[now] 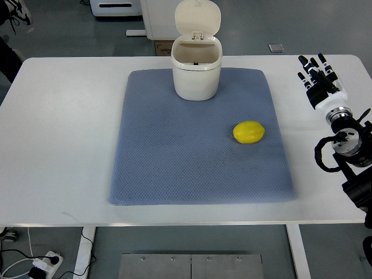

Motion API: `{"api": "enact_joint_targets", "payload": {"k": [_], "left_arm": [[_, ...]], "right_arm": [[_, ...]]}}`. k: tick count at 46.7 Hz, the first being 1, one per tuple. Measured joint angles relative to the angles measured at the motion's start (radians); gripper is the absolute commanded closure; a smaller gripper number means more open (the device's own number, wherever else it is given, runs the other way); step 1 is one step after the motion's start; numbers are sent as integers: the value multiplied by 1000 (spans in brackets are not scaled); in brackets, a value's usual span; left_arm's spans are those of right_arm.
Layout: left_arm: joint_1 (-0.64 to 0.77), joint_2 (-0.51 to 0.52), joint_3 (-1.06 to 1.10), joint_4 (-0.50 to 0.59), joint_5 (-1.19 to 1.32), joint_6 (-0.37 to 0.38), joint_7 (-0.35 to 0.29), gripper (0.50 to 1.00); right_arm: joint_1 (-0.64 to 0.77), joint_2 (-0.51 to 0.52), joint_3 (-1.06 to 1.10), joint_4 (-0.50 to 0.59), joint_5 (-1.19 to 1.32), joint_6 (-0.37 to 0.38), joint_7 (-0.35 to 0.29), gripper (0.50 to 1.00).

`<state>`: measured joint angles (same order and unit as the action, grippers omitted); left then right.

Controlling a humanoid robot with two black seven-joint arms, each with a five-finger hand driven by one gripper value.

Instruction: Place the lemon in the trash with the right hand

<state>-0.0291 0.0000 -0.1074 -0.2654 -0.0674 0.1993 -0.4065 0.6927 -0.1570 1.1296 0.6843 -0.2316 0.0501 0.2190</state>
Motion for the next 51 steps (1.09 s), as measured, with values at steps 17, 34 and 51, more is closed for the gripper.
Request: {"api": "enact_joint_targets", "payload": {"k": [17,34,51], "left_arm": [[0,0,0,0,0,0,0,500],[0,0,0,0,0,0,0,500],[0,0,0,0,0,0,0,500]], "right_arm": [[2,-6,-4,-2,0,1,1,500],[-8,-15,-13,8,0,9,2,500],[-29,-59,-155,13,-25,102,63,500]]}}
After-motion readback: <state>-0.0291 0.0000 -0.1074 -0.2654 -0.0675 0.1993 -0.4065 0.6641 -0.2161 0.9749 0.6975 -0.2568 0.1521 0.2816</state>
